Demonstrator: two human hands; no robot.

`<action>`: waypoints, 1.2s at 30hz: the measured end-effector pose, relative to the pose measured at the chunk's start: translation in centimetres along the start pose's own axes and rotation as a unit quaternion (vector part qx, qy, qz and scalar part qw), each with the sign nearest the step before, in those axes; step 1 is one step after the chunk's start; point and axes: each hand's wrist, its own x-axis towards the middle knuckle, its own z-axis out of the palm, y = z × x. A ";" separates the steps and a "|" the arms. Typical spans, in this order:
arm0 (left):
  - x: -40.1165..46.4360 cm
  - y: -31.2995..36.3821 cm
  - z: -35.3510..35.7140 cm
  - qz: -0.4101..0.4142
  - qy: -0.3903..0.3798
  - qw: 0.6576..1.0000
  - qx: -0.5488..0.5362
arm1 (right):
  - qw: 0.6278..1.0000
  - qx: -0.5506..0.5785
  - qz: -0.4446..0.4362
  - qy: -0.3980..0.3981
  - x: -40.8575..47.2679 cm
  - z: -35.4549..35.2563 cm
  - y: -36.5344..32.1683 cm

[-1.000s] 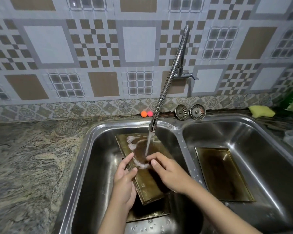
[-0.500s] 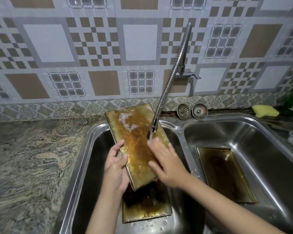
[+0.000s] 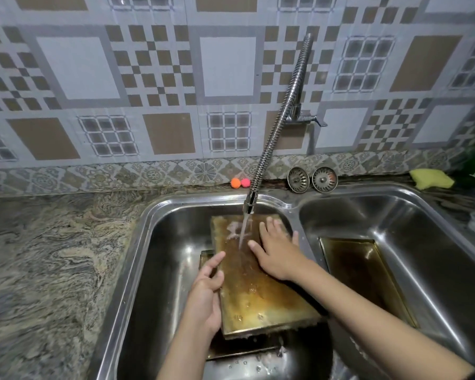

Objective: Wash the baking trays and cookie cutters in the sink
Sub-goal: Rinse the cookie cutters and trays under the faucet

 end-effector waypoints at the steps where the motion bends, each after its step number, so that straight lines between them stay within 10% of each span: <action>1: -0.1 -0.6 0.4 -0.016 -0.004 1.000 0.004 | 1.000 0.008 0.006 0.002 0.3 0.0 -0.7; 6: -0.1 0.0 0.0 -0.037 0.025 0.999 0.017 | 0.978 0.048 -0.201 -0.018 -3.0 0.8 -3.0; 13: -0.9 1.2 -1.7 -0.026 -0.039 0.994 0.102 | 0.991 0.107 0.041 0.070 0.9 0.6 0.8; 20: 1.4 3.4 -3.7 0.033 0.042 0.996 0.069 | 0.950 0.155 -0.271 0.025 -6.8 4.2 -2.4; 24: 1.5 4.4 -5.8 0.032 0.073 0.995 0.058 | 0.934 0.293 -0.146 0.142 -6.8 3.9 1.2; 29: 2.1 3.6 -5.5 0.018 0.066 0.997 0.022 | 0.820 0.562 -0.054 0.095 -6.2 1.8 0.9; 33: 2.8 2.8 -4.7 -0.026 0.049 0.997 -0.047 | 0.650 0.759 0.014 0.048 -5.8 1.3 0.1; 36: 3.4 1.9 -4.7 -0.046 0.043 0.997 -0.048 | 0.620 0.783 0.018 0.038 -6.0 0.7 -0.1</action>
